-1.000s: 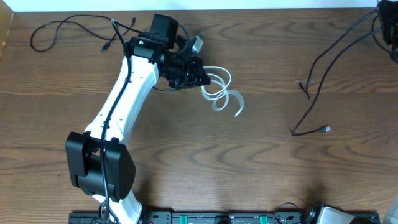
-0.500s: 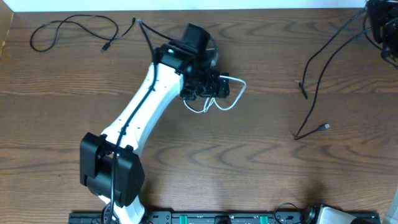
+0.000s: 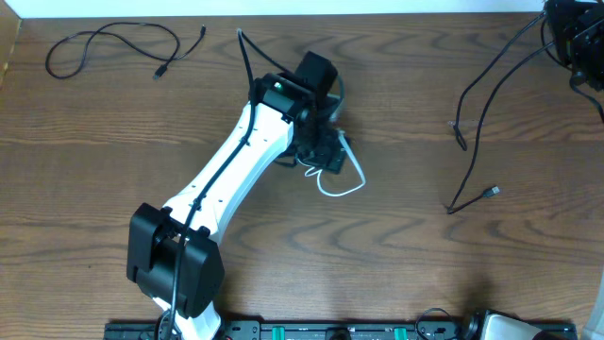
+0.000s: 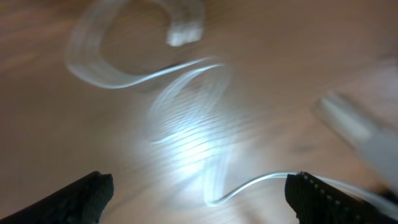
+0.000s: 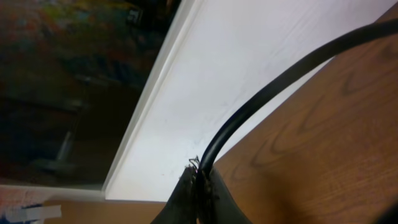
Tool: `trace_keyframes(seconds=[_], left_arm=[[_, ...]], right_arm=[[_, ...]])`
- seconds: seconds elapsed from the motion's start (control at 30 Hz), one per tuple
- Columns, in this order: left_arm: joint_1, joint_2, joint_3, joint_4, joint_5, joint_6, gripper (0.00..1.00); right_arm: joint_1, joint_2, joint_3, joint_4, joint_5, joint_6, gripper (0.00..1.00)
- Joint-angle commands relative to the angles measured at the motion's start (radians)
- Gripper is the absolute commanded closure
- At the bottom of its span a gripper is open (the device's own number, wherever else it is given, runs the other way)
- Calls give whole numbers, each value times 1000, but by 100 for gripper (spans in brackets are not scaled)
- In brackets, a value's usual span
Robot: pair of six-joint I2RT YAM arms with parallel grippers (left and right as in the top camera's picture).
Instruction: Untangle cables
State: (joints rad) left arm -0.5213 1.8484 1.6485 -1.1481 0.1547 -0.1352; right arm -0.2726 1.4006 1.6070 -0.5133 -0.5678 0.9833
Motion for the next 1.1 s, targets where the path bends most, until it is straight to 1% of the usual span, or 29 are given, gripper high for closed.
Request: trace_keyframes(seconds=[0.0,0.07,0.13,0.2,0.23,0.37,0.4,0.5,0.63,0.7,0.8,0.87,0.93,1.0,1.03,1.07], left_arm=[[9,-19,-2,-68,-457,-185,6],[9,-19,-2,-82,-526,-184,6],[9,-19,-2,-80,-558,-179,6],[6,-19,-2,-71,-583,-139,5],[4,-19,-2,-65,-621,-132,4],[-21,-19,-2,-29,-898,-114,0],[-35,-19,-2,-20,-974,-87,0],[-81,-19,-2,11,-1119,-3,0],[-156,-19,-2,109,-1270,149,0],[-175,-19,-2,155,-1298,206,0],[-179,-19,-2,191,-1298,296,0],[-179,-19,-2,193,-1349,358,0],[-179,-19,-2,246,-1502,400,0],[-170,-19,-2,385,-1637,408,0],[-164,-19,-2,443,-1630,406,0],[-163,-19,-2,464,-1594,406,0]], right_arm=[[7,-4,3,0,1,-19,99],[13,-4,3,0,1,-19,98],[23,-4,3,0,2,-19,98],[32,-4,3,0,6,-19,99],[37,-4,3,0,13,-19,99],[48,-4,3,1,28,-19,99],[50,-4,3,2,33,-19,99],[52,-4,3,4,41,-19,98],[52,-4,3,3,42,-19,99],[52,-4,3,1,42,-20,98],[52,-4,3,0,42,-20,99],[52,-4,3,0,42,-20,99],[52,-4,3,0,46,-20,98],[52,-4,3,0,52,-20,99],[52,-4,3,0,55,-19,99],[52,-4,3,0,54,-20,99]])
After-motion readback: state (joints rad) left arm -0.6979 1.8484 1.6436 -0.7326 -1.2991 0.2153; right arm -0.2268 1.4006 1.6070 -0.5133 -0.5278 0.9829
